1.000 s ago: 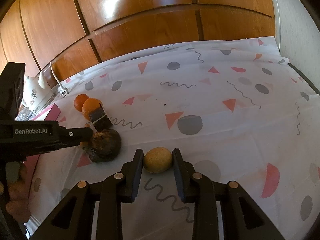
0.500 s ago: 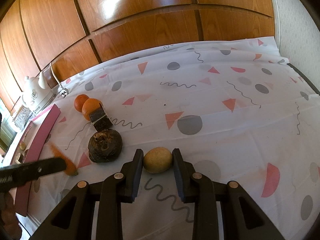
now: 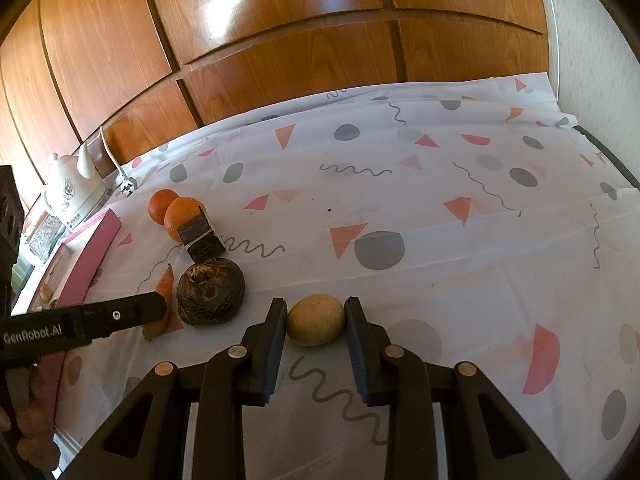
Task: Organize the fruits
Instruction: 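Grasp the orange carrot with the left tool while the right tool holds the potato, then carry the carrot into the pink tray and open the left tool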
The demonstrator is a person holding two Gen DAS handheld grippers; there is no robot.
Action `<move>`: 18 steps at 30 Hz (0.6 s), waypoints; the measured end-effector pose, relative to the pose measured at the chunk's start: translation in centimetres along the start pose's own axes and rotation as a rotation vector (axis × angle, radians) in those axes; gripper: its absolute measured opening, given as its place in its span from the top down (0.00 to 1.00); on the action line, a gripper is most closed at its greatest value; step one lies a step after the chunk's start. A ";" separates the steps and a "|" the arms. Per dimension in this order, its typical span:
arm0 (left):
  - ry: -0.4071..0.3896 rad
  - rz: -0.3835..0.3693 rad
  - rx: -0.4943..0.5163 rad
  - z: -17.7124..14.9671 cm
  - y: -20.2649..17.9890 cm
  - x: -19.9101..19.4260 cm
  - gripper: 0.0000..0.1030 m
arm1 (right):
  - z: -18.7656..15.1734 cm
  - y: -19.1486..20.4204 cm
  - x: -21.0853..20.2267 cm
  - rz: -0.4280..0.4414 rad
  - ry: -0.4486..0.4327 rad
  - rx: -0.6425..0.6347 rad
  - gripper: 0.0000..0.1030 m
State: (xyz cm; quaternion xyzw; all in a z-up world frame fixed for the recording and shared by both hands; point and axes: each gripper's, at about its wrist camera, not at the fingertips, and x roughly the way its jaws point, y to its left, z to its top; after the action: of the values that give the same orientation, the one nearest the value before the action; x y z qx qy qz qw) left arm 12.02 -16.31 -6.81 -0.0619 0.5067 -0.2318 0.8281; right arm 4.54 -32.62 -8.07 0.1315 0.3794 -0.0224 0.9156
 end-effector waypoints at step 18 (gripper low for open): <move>-0.006 0.019 0.047 0.5 -1.1 0.7 0.76 | 0.0 0.0 -0.1 0.003 -0.001 0.004 0.71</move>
State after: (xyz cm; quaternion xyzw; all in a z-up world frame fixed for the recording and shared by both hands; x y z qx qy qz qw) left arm 12.30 -17.67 -6.75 -0.0383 0.4991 -0.2356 0.8330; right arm 4.50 -32.61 -8.01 0.1336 0.3788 -0.0219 0.9155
